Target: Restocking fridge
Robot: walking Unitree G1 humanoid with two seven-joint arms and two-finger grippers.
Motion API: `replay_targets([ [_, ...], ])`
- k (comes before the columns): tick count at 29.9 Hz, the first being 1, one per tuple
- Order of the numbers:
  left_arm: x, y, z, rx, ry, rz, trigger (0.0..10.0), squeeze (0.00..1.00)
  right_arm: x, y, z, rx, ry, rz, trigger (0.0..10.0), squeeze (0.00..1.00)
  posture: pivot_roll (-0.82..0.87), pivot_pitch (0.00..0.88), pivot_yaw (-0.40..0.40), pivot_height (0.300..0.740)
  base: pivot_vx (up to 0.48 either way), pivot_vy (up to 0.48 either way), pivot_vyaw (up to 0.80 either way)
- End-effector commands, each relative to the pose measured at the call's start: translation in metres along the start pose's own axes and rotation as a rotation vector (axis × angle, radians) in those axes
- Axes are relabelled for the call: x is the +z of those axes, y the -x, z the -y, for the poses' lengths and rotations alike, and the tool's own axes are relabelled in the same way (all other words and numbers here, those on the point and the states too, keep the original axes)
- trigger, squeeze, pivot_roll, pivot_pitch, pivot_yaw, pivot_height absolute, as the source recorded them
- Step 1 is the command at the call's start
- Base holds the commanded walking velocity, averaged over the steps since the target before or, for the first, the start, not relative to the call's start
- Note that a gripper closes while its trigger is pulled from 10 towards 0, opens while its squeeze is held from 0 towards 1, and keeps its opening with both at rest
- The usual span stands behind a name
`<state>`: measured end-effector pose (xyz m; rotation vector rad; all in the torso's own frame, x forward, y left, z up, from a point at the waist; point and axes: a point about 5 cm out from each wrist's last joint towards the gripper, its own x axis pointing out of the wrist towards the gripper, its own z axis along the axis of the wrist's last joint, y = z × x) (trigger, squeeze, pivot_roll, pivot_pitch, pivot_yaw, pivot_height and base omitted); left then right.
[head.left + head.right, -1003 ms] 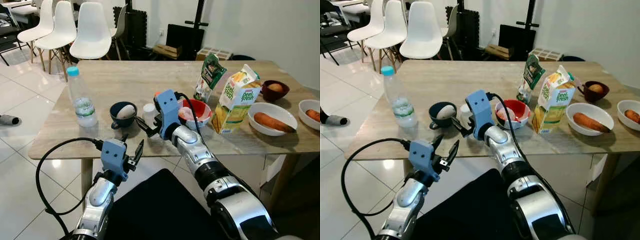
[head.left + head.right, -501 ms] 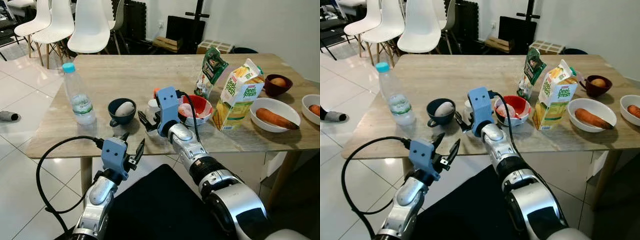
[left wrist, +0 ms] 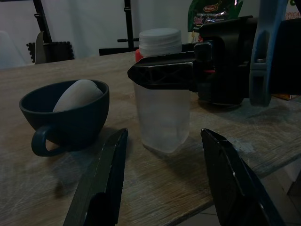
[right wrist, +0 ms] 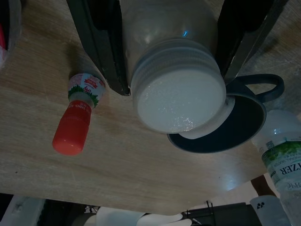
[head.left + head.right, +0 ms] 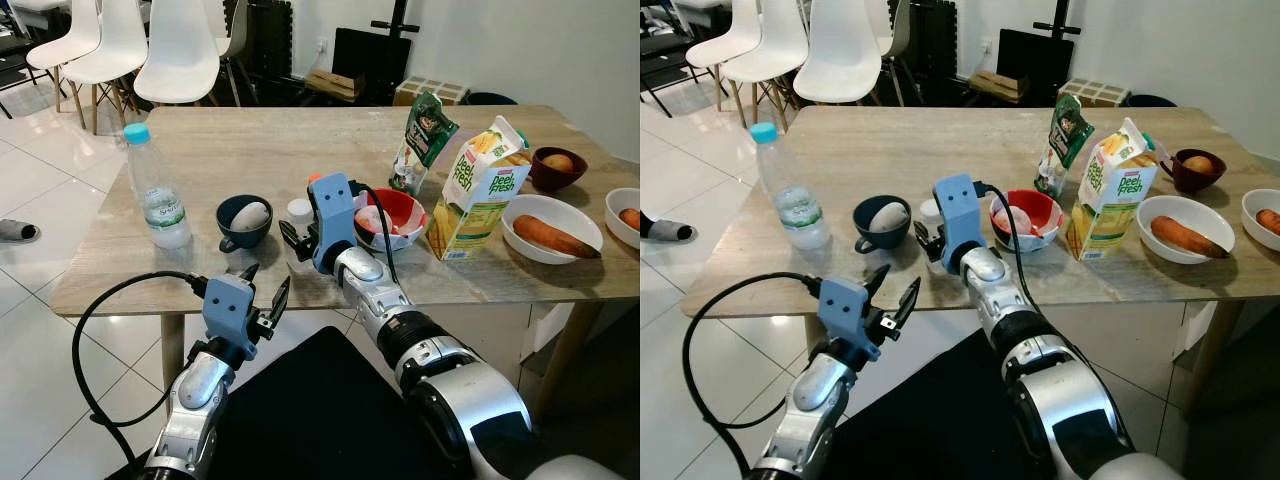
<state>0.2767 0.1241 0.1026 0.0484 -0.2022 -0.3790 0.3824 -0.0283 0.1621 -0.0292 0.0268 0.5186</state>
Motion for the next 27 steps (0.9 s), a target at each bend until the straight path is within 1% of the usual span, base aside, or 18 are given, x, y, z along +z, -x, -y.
replay_targets([
  [1,-0.001,-0.001,0.001,-0.012,-0.007,-0.014,10.0,0.00,0.000,-0.002,-0.006,0.012,-0.010,0.000,6.2,0.00,-0.05,0.096,-0.018,0.740,0.000,0.000,0.00],
  [2,-0.001,-0.001,0.001,-0.013,-0.007,-0.013,10.0,0.00,0.000,-0.002,-0.006,0.017,-0.017,0.002,4.2,0.00,-0.05,0.095,-0.018,0.740,0.000,0.000,0.00],
  [3,-0.001,-0.001,0.001,-0.013,-0.007,-0.013,10.0,0.00,0.000,-0.002,-0.006,0.017,-0.017,0.002,4.2,0.00,-0.05,0.095,-0.018,0.740,0.000,0.000,0.00],
  [4,-0.001,-0.001,0.001,-0.013,-0.008,-0.013,10.0,0.00,0.001,-0.002,-0.006,0.019,-0.021,0.004,0.0,0.00,-0.05,0.094,-0.018,0.740,0.000,0.000,0.00],
  [6,-0.001,-0.002,0.001,-0.013,-0.008,-0.013,10.0,0.00,0.001,-0.002,-0.006,0.018,-0.021,0.005,0.0,0.00,-0.05,0.094,-0.018,0.740,0.000,0.000,0.00],
  [7,-0.001,-0.002,0.001,-0.014,-0.009,-0.013,10.0,0.00,0.001,-0.002,-0.006,0.010,-0.016,0.005,9.7,0.00,-0.05,0.092,-0.017,0.740,0.000,0.000,0.00],
  [8,-0.001,-0.002,0.001,-0.014,-0.009,-0.013,10.0,0.00,0.001,-0.002,-0.006,0.010,-0.016,0.005,9.7,0.00,-0.05,0.092,-0.017,0.740,0.000,0.000,0.00],
  [9,-0.001,-0.002,0.001,-0.014,-0.009,-0.014,10.0,0.00,0.001,-0.002,-0.005,0.007,-0.015,0.004,10.0,0.00,-0.05,0.092,-0.017,0.740,0.000,0.000,0.00],
  [15,-0.001,-0.002,0.002,-0.015,-0.008,-0.016,10.0,0.00,0.002,-0.003,-0.005,0.006,-0.025,0.006,10.0,0.00,-0.05,0.088,-0.016,0.740,0.000,0.000,0.00],
  [18,-0.001,-0.003,0.002,-0.015,-0.006,-0.012,10.0,0.00,0.010,-0.002,-0.002,0.062,-0.080,0.052,10.0,0.00,-0.04,0.084,-0.018,0.740,0.000,0.000,0.00],
  [19,-0.001,-0.003,0.002,-0.015,-0.006,-0.012,10.0,0.00,0.010,-0.002,-0.002,0.062,-0.080,0.052,10.0,0.00,-0.04,0.084,-0.018,0.740,0.000,0.000,0.00],
  [20,0.000,-0.004,0.003,-0.014,-0.005,-0.009,10.0,0.00,0.015,0.000,-0.002,0.127,-0.128,0.086,10.0,0.00,-0.05,0.081,-0.016,0.740,0.000,0.000,0.00],
  [21,0.000,-0.004,0.003,-0.014,-0.005,-0.009,10.0,0.00,0.015,0.000,-0.002,0.127,-0.128,0.086,10.0,0.00,-0.05,0.081,-0.016,0.740,0.000,0.000,0.00],
  [22,0.000,-0.004,0.003,-0.015,-0.004,-0.008,10.0,0.00,0.020,0.003,-0.001,0.199,-0.174,0.128,10.0,0.00,-0.05,0.079,-0.014,0.740,0.000,0.000,0.00],
  [23,0.000,-0.004,0.003,-0.015,-0.004,-0.008,10.0,0.00,0.020,0.003,-0.001,0.199,-0.174,0.128,10.0,0.00,-0.05,0.079,-0.014,0.740,0.000,0.000,0.00],
  [25,0.000,-0.005,0.002,-0.019,-0.004,-0.007,10.0,0.00,0.029,0.017,0.012,0.305,-0.227,0.206,10.0,0.00,-0.05,0.076,-0.006,0.740,0.000,0.000,0.00],
  [26,0.000,-0.005,0.002,-0.019,-0.004,-0.007,10.0,0.00,0.029,0.017,0.012,0.305,-0.227,0.206,10.0,0.00,-0.05,0.076,-0.006,0.740,0.000,0.000,0.00],
  [27,0.000,-0.005,0.002,-0.022,-0.004,-0.007,10.0,0.00,0.031,0.024,0.021,0.323,-0.233,0.225,10.0,0.00,-0.05,0.075,-0.005,0.740,0.000,0.000,0.00],
])
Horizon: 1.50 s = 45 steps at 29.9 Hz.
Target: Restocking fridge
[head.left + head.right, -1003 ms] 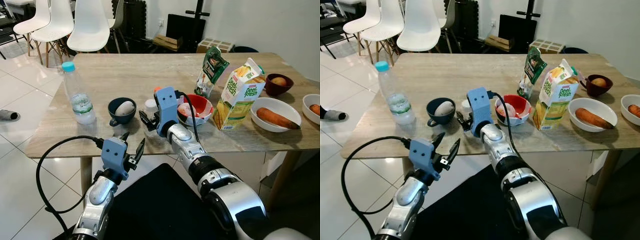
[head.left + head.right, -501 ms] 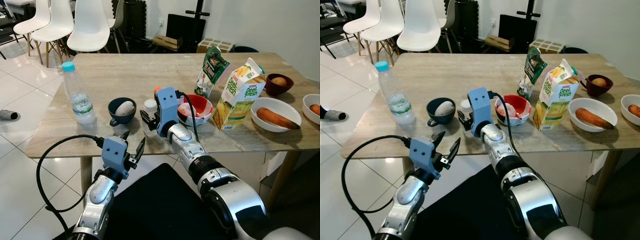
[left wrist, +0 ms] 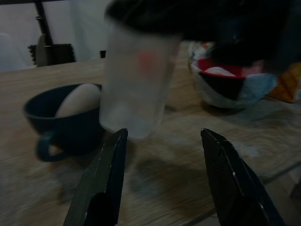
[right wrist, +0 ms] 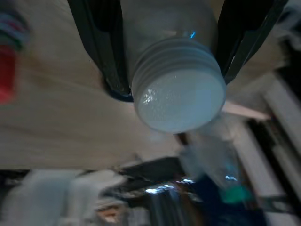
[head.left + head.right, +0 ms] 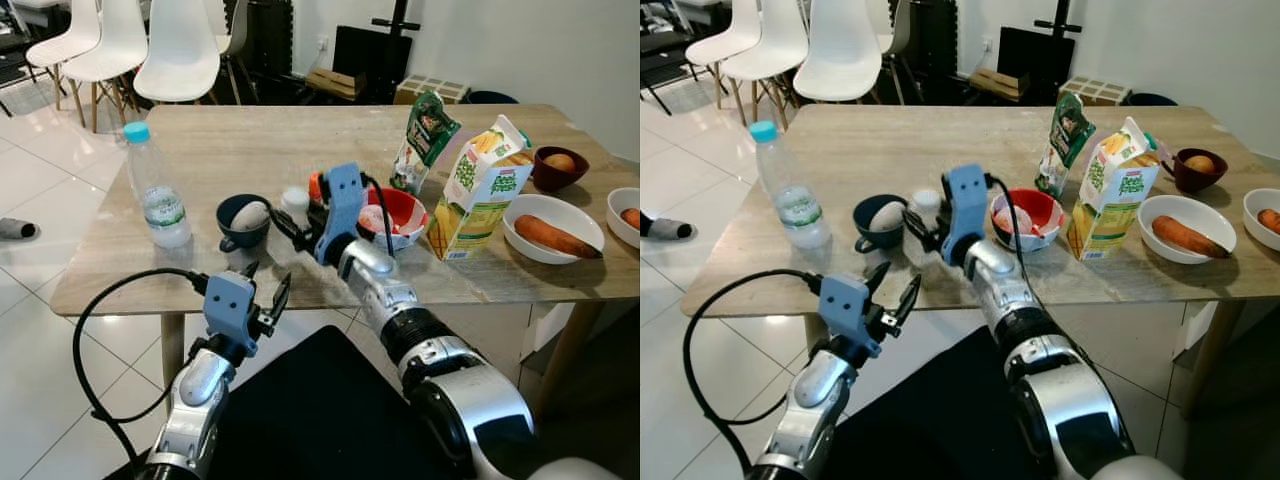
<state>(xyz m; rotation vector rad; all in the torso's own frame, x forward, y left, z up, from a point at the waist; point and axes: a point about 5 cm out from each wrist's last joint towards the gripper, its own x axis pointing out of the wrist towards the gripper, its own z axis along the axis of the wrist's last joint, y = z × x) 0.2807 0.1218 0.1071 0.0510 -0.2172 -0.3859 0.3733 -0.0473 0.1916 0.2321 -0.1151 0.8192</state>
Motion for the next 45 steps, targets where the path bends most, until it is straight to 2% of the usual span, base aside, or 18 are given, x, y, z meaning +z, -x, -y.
replay_targets([
  [1,-0.003,0.000,0.002,-0.015,0.001,-0.021,10.0,0.00,0.005,0.007,0.005,0.018,-0.026,0.025,10.0,0.00,-0.05,0.075,-0.005,0.740,0.000,0.000,0.00],
  [2,-0.003,0.000,0.002,-0.018,0.001,-0.020,10.0,0.00,0.009,0.017,0.012,0.021,-0.024,0.035,10.0,0.00,-0.06,0.074,-0.001,0.740,0.000,0.000,0.00],
  [5,-0.003,-0.001,0.002,-0.020,0.001,-0.020,10.0,0.00,0.012,0.026,0.020,0.018,-0.021,0.040,10.0,0.00,-0.06,0.075,0.002,0.740,0.000,0.000,0.00],
  [7,-0.002,-0.003,0.002,-0.029,0.001,-0.017,10.0,0.00,0.014,0.044,0.037,-0.020,0.009,0.028,10.0,0.00,-0.06,0.073,0.005,0.740,0.000,0.000,0.00],
  [8,-0.002,-0.003,0.002,-0.029,0.001,-0.017,10.0,0.00,0.014,0.044,0.037,-0.020,0.009,0.028,10.0,0.00,-0.06,0.073,0.005,0.740,0.000,0.000,0.00],
  [9,-0.002,-0.004,0.003,-0.034,0.002,-0.015,10.0,0.00,0.016,0.054,0.047,-0.052,0.025,0.020,10.0,0.00,-0.07,0.068,0.009,0.740,0.000,0.000,0.00],
  [15,-0.003,-0.005,0.004,-0.040,0.003,-0.015,10.0,0.00,0.022,0.069,0.056,-0.071,0.025,0.015,10.0,0.00,-0.07,0.061,0.010,0.740,0.000,0.000,0.00],
  [17,-0.003,-0.005,0.006,-0.046,0.006,-0.013,10.0,0.00,0.025,0.083,0.061,-0.060,0.023,-0.001,10.0,0.00,-0.07,0.056,0.008,0.740,0.000,0.000,0.00],
  [20,-0.003,-0.005,0.007,-0.049,0.007,-0.013,10.0,0.00,0.026,0.089,0.063,-0.051,0.024,-0.010,10.0,0.00,-0.07,0.056,0.008,0.740,0.000,0.000,0.00],
  [22,-0.004,-0.005,0.010,-0.060,0.014,-0.013,10.0,0.00,0.025,0.101,0.066,-0.012,0.015,-0.033,10.0,0.00,-0.07,0.051,0.007,0.740,0.000,0.000,0.00],
  [25,-0.005,-0.004,0.014,-0.082,0.020,-0.017,10.0,0.00,0.024,0.109,0.068,0.004,-0.001,-0.039,10.0,0.00,-0.08,0.043,0.009,0.740,0.000,0.000,0.00],
  [28,-0.005,-0.004,0.015,-0.088,0.021,-0.019,10.0,0.00,0.024,0.111,0.068,0.006,-0.005,-0.040,10.0,0.00,-0.08,0.043,0.009,0.740,0.000,0.000,0.00],
  [40,-0.012,0.000,0.028,-0.197,0.041,-0.056,10.0,0.00,0.020,0.143,0.063,0.112,-0.138,-0.055,10.0,0.00,-0.08,0.024,0.010,0.740,0.000,0.000,0.00],
  [45,-0.015,0.001,0.030,-0.210,0.037,-0.069,10.0,0.00,0.011,0.158,0.057,0.169,-0.159,-0.118,10.0,0.00,-0.08,0.023,0.013,0.740,0.000,0.000,0.00],
])
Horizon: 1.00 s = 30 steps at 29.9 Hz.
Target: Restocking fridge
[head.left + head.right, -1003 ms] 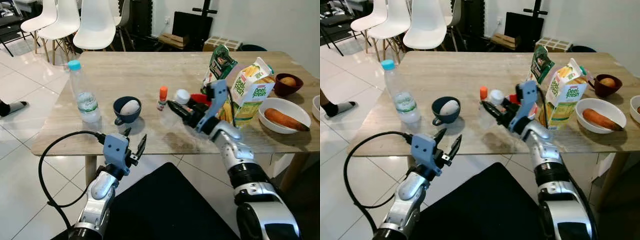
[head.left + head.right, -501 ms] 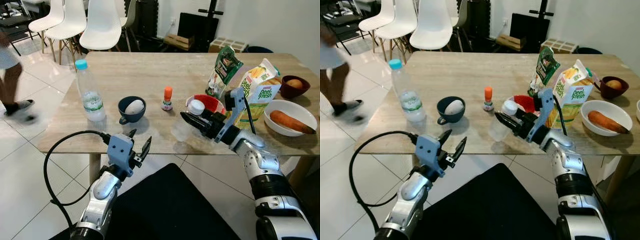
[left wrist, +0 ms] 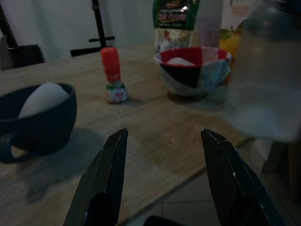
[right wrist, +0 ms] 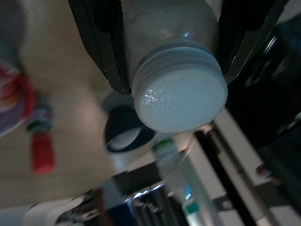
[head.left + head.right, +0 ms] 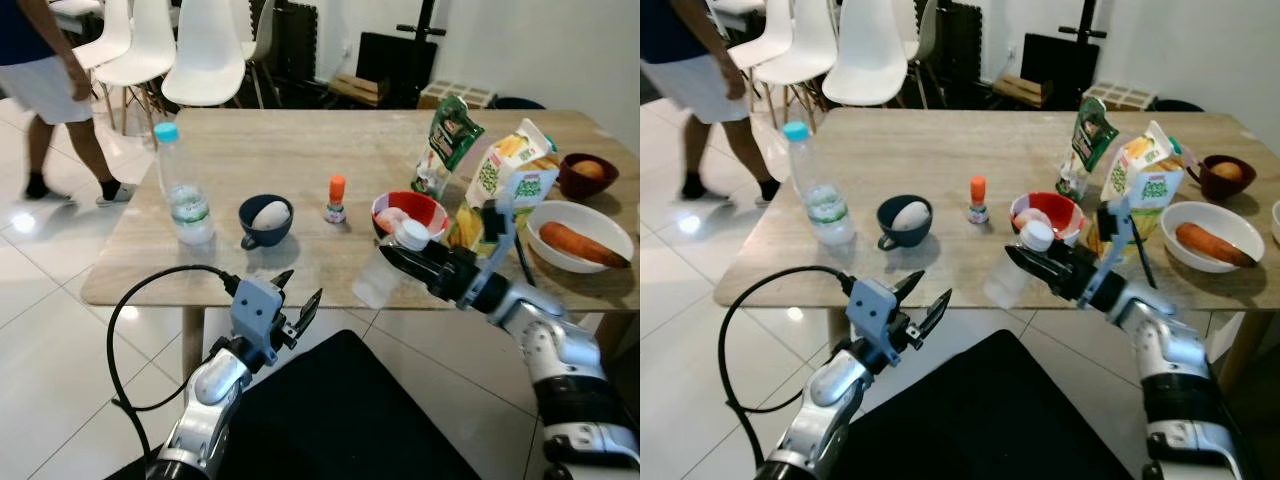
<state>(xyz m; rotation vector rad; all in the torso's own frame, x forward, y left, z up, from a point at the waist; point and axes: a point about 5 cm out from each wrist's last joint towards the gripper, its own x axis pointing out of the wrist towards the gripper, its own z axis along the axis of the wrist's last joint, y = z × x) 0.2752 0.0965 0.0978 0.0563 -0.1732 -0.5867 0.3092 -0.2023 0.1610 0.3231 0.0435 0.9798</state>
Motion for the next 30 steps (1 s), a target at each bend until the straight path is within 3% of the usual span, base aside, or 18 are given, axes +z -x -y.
replay_targets([
  [1,-0.008,0.003,0.004,-0.012,0.016,-0.038,10.0,0.00,-0.004,0.002,-0.005,0.035,-0.006,-0.032,10.0,0.00,-0.08,0.022,0.013,0.740,0.000,0.000,0.00],
  [6,-0.014,0.005,0.006,-0.031,0.012,-0.069,10.0,0.00,-0.021,0.011,-0.003,0.002,-0.022,-0.105,10.0,0.00,-0.08,0.022,0.016,0.740,0.000,0.000,0.00],
  [8,-0.021,0.008,0.007,-0.038,0.007,-0.104,10.0,0.00,-0.038,0.014,-0.001,-0.037,-0.015,-0.190,10.0,0.00,-0.08,0.022,0.018,0.740,0.000,0.000,0.00],
  [13,-0.027,0.011,0.007,-0.037,0.004,-0.132,10.0,0.00,-0.054,0.016,0.000,-0.057,-0.001,-0.280,10.0,0.00,-0.08,0.022,0.018,0.740,0.000,0.000,0.00],
  [15,-0.036,0.017,0.008,-0.034,0.008,-0.173,10.0,0.00,-0.080,0.021,0.001,-0.090,0.022,-0.417,10.0,0.00,-0.08,0.024,0.013,0.740,0.000,0.000,0.00],
  [17,-0.036,0.017,0.008,-0.034,0.008,-0.173,10.0,0.00,-0.080,0.021,0.001,-0.090,0.022,-0.417,10.0,0.00,-0.08,0.024,0.013,0.740,0.000,0.000,0.00],
  [21,-0.045,0.024,0.008,-0.026,0.016,-0.215,10.0,0.00,-0.100,0.025,-0.002,-0.103,0.026,-0.518,10.0,0.00,-0.08,0.027,0.011,0.740,0.000,0.000,0.00],
  [23,-0.056,0.030,0.008,-0.013,0.012,-0.266,10.0,0.00,-0.117,0.027,-0.003,-0.127,0.039,-0.596,10.0,0.00,-0.08,0.029,0.011,0.740,0.000,0.000,0.00],
  [26,-0.062,0.034,0.007,0.004,-0.001,-0.306,10.0,0.00,-0.125,0.028,-0.003,-0.140,0.054,-0.637,10.0,0.00,-0.08,0.029,0.010,0.740,0.000,0.000,0.00],
  [30,-0.080,0.043,0.001,0.055,-0.020,-0.414,10.0,0.00,-0.146,0.030,0.003,-0.243,0.118,-0.751,10.0,0.00,-0.08,0.033,0.009,0.740,0.000,0.000,0.00],
])
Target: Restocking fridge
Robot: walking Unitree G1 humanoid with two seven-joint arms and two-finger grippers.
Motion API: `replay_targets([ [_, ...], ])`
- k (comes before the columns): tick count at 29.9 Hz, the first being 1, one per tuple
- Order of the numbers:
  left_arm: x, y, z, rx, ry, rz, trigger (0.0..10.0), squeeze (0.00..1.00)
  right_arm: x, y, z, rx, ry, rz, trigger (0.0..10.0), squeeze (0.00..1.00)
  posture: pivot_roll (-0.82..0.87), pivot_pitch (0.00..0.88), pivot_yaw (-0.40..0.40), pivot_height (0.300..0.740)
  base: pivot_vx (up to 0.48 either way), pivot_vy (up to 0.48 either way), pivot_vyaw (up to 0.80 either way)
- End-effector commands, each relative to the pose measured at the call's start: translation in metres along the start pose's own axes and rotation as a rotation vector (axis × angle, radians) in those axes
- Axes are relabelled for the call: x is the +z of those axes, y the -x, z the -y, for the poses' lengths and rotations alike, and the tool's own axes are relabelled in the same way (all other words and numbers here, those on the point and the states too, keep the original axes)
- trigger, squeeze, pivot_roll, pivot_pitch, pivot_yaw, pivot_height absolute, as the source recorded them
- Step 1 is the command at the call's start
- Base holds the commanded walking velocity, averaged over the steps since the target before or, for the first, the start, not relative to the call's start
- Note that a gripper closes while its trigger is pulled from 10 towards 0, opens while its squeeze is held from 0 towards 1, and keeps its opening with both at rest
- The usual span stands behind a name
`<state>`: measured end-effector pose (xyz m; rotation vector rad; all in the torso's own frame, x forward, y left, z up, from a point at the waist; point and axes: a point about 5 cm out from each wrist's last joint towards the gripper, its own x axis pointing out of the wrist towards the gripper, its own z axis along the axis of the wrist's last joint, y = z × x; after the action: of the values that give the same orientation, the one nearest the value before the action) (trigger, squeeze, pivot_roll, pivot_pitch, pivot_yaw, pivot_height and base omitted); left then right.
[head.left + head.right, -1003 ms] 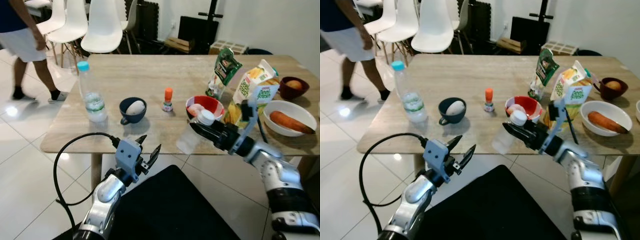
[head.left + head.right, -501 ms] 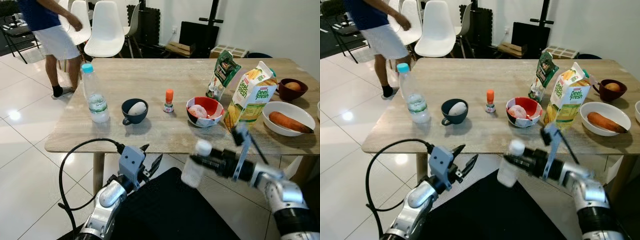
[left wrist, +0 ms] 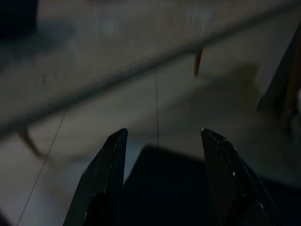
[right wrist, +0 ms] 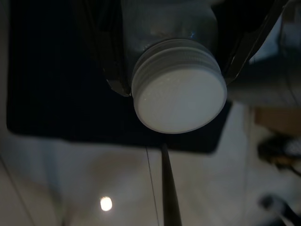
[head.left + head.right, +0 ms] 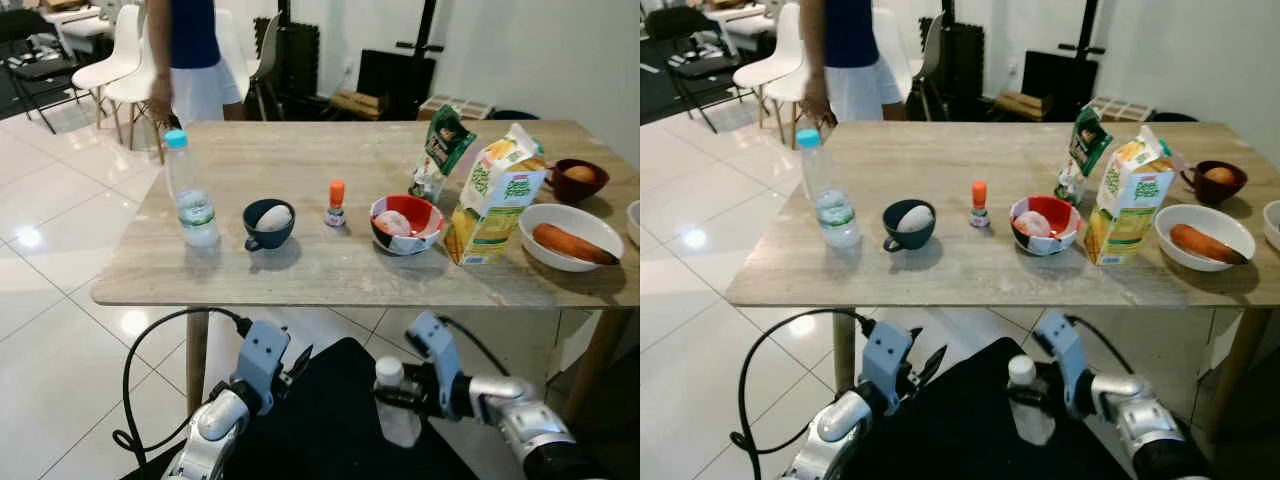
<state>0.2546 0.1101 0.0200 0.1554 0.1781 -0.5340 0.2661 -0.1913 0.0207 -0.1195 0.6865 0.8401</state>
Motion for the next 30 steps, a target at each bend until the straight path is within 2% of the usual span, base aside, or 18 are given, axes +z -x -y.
replay_targets([
  [1,-0.017,0.005,-0.009,0.052,-0.006,-0.097,10.0,0.00,-0.007,-0.008,0.003,-0.098,0.052,-0.061,10.0,0.00,-0.08,0.034,0.009,0.740,0.000,0.000,0.00],
  [2,-0.017,0.005,-0.009,0.052,-0.006,-0.097,10.0,0.00,-0.007,-0.008,0.003,-0.098,0.052,-0.061,10.0,0.00,-0.08,0.034,0.009,0.740,0.000,0.000,0.00],
  [3,-0.032,0.008,-0.015,0.118,0.014,-0.198,10.0,0.00,-0.015,-0.015,0.006,-0.205,0.072,-0.115,10.0,0.00,-0.08,0.038,0.009,0.740,0.000,0.000,0.00],
  [4,-0.038,0.010,-0.018,0.157,0.025,-0.239,10.0,0.00,-0.015,-0.017,0.008,-0.266,0.099,-0.127,10.0,0.00,-0.07,0.044,0.010,0.740,0.000,0.000,0.00],
  [7,-0.043,0.012,-0.022,0.195,0.047,-0.271,10.0,0.00,-0.015,-0.020,0.010,-0.325,0.108,-0.131,10.0,0.00,-0.07,0.044,0.009,0.740,0.000,0.000,0.00],
  [10,-0.064,0.023,-0.029,0.304,0.122,-0.398,10.0,0.00,-0.009,-0.028,0.011,-0.478,0.085,-0.074,10.0,0.00,-0.06,0.046,0.009,0.740,0.000,0.000,0.00],
  [11,-0.064,0.023,-0.029,0.304,0.122,-0.398,10.0,0.00,-0.009,-0.028,0.011,-0.478,0.085,-0.074,10.0,0.00,-0.06,0.046,0.009,0.740,0.000,0.000,0.00],
  [14,-0.087,0.042,-0.030,0.428,0.211,-0.504,10.0,0.00,-0.007,-0.039,0.004,-0.580,0.016,-0.006,10.0,0.00,-0.06,0.047,0.010,0.740,0.000,0.000,0.00],
  [19,-0.094,0.051,-0.030,0.515,0.266,-0.515,10.0,0.00,-0.009,-0.047,-0.005,-0.655,-0.001,0.021,10.0,0.00,-0.07,0.042,0.013,0.740,0.000,0.000,0.00],
  [24,-0.094,0.050,-0.028,0.505,0.212,-0.506,10.0,0.00,-0.020,-0.059,-0.021,-0.640,-0.021,-0.003,10.0,0.00,-0.06,0.034,0.001,0.740,0.000,0.000,0.00],
  [26,-0.094,0.050,-0.027,0.497,0.181,-0.511,10.0,0.00,-0.025,-0.059,-0.022,-0.654,-0.039,-0.018,10.0,0.00,-0.06,0.029,-0.005,0.740,0.000,0.000,0.00],
  [30,-0.095,0.050,-0.026,0.502,0.183,-0.500,10.0,0.00,-0.031,-0.058,-0.024,-0.638,-0.061,-0.024,10.0,0.00,-0.07,0.022,-0.008,0.740,0.000,0.000,0.00],
])
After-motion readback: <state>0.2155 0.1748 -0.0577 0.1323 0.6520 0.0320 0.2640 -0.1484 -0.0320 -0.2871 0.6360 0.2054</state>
